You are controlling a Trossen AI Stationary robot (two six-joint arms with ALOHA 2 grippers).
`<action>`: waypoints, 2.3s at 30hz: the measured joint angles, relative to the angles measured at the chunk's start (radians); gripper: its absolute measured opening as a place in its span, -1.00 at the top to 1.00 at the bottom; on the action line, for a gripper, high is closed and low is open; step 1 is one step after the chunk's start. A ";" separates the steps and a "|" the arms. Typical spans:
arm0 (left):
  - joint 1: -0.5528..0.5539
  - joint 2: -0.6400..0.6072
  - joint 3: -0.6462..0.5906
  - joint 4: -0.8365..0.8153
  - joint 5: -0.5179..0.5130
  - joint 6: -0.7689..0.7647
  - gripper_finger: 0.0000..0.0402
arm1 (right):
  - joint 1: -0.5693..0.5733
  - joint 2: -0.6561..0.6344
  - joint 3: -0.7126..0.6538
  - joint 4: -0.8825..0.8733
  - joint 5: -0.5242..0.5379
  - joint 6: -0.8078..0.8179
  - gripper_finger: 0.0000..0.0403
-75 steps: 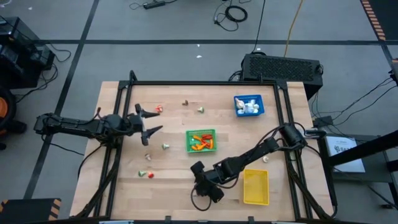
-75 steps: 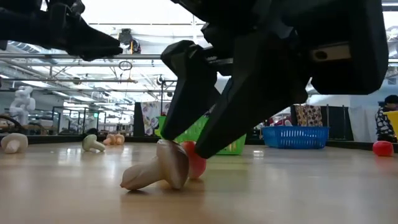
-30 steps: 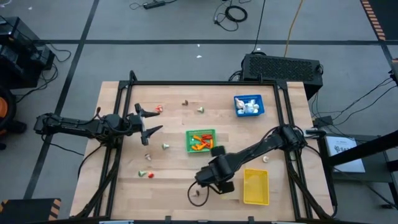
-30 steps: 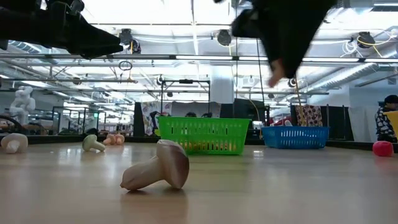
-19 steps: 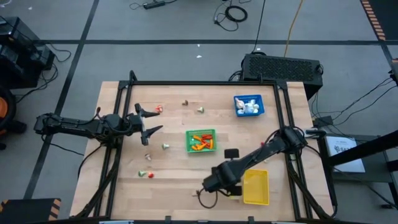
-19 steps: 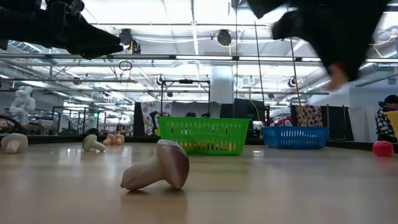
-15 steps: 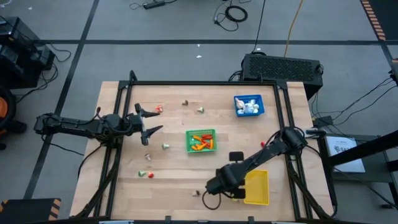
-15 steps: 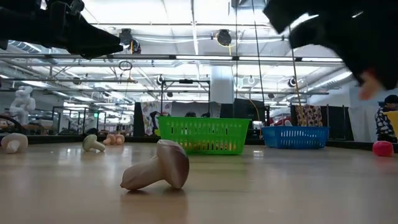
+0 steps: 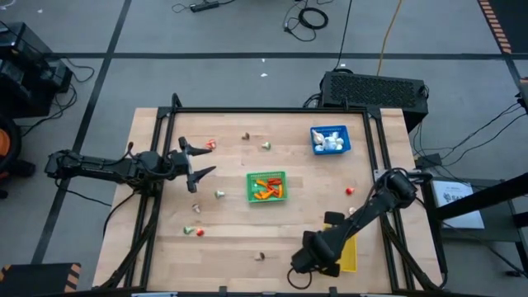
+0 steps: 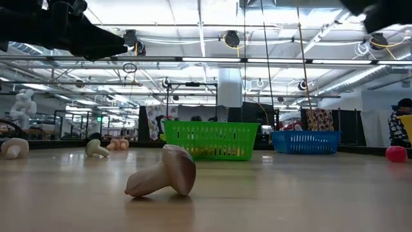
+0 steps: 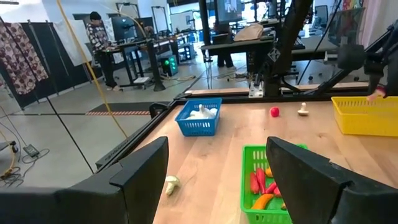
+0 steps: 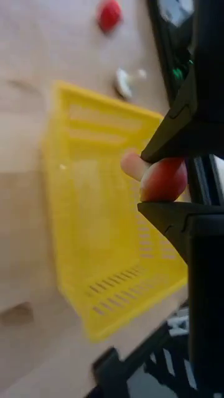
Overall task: Sort produce into baskets
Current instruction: Put the orange mushroom into the yellow bin, then put the green mushroom into the yellow bin
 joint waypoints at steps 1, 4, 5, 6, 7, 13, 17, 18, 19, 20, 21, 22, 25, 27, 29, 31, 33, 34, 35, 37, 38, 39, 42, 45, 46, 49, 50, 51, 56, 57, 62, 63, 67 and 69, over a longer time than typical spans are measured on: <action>0.000 0.000 0.000 0.002 0.000 0.002 -0.39 | 0.006 0.000 -0.010 0.005 -0.014 0.025 0.56; 0.000 0.000 0.000 0.016 0.000 0.005 -0.39 | 0.016 0.001 -0.041 0.031 -0.019 0.094 0.56; 0.000 0.000 0.000 0.017 0.000 0.005 -0.39 | 0.018 0.001 -0.050 0.039 -0.020 0.108 0.56; 0.000 0.000 0.000 0.017 0.000 0.010 -0.39 | 0.018 0.001 -0.056 0.045 -0.020 0.116 0.55; 0.000 0.000 0.000 0.021 0.000 0.025 -0.39 | 0.018 0.001 -0.061 0.054 -0.020 0.122 0.54; 0.000 0.000 0.000 0.075 0.016 0.054 -0.39 | 0.012 0.001 -0.073 0.055 -0.064 0.153 0.42; 0.000 0.000 0.000 0.083 0.035 0.051 -0.39 | 0.011 0.001 -0.073 0.055 -0.074 0.156 0.30; 0.000 0.000 0.000 0.083 0.040 0.051 -0.39 | 0.011 0.001 -0.073 0.055 -0.075 0.149 0.27; 0.000 0.000 0.000 0.083 0.041 0.051 -0.39 | 0.011 0.001 -0.073 0.051 -0.075 0.144 0.24; 0.000 0.000 0.000 0.083 0.041 0.051 -0.39 | 0.010 0.001 -0.073 0.044 -0.075 0.139 0.21; 0.000 0.000 0.000 0.083 0.041 0.051 -0.39 | 0.007 0.001 -0.073 0.038 -0.075 0.137 0.18; 0.000 0.000 0.000 0.083 0.041 0.052 -0.39 | 0.004 0.001 -0.073 0.033 -0.076 0.137 0.15; 0.000 0.000 0.000 0.083 0.041 0.057 -0.39 | -0.011 -0.002 -0.073 0.012 -0.093 0.120 0.09; 0.000 0.000 0.000 0.084 0.041 0.074 -0.39 | -0.024 -0.018 -0.073 0.009 -0.098 0.096 0.06; 0.000 0.000 0.000 0.084 0.041 0.078 -0.39 | -0.039 -0.054 -0.073 0.008 -0.097 0.081 0.04; 0.000 0.000 0.000 0.083 0.041 0.078 -0.39 | -0.062 -0.104 -0.073 0.006 -0.083 0.079 0.04; 0.000 0.000 0.000 0.083 0.041 0.084 -0.39 | -0.088 -0.160 -0.073 0.007 -0.016 0.085 0.04; 0.000 0.000 0.000 0.083 0.041 0.085 -0.39 | -0.100 -0.190 -0.073 0.011 0.040 0.088 0.05; 0.000 0.000 0.000 0.083 0.041 0.093 -0.39 | -0.115 -0.221 -0.073 0.022 0.108 0.089 0.05; 0.000 0.000 0.000 0.082 0.041 0.105 -0.39 | -0.150 -0.276 -0.073 0.061 0.254 0.073 0.06; 0.000 0.000 0.000 0.081 0.041 0.107 -0.39 | -0.174 -0.299 -0.072 0.083 0.314 0.058 0.06; 0.000 0.000 0.000 0.081 0.041 0.107 -0.39 | -0.202 -0.318 -0.072 0.099 0.363 0.051 0.06; 0.000 0.000 0.000 0.079 0.041 0.107 -0.39 | -0.311 -0.350 -0.072 0.127 0.436 0.013 0.06; 0.002 0.002 0.000 0.078 0.041 0.108 -0.39 | -0.425 -0.346 -0.072 0.193 0.431 -0.161 0.05; 0.004 0.002 0.000 0.077 0.041 0.108 -0.39 | -0.462 -0.339 -0.072 0.231 0.430 -0.237 0.05; 0.016 0.002 0.000 0.066 0.041 0.108 -0.39 | -0.574 -0.312 -0.072 0.419 0.423 -0.462 0.05; 0.022 0.002 0.000 0.058 0.041 0.107 -0.39 | -0.613 -0.300 -0.072 0.495 0.424 -0.523 0.05; 0.028 0.002 0.000 0.051 0.040 0.106 -0.39 | -0.649 -0.288 -0.072 0.573 0.424 -0.571 0.05; 0.062 0.002 0.000 0.005 0.030 0.099 -0.39 | -0.800 -0.211 -0.071 0.818 0.408 -0.635 0.05; 0.067 0.002 0.000 -0.008 0.030 0.094 -0.39 | -0.826 -0.192 -0.071 0.825 0.380 -0.631 0.05; 0.092 0.002 0.000 -0.045 0.027 0.080 -0.39 | -0.935 -0.081 -0.072 0.831 0.348 -0.579 0.05; 0.095 0.002 0.000 -0.049 0.028 0.080 -0.39 | -0.952 -0.060 -0.072 0.837 0.344 -0.571 0.05; 0.103 0.002 0.000 -0.049 0.034 0.073 -0.39 | -0.999 0.015 -0.072 0.860 0.303 -0.545 0.05; 0.103 0.002 0.000 -0.050 0.037 0.073 -0.39 | -1.006 0.043 -0.072 0.868 0.268 -0.530 0.05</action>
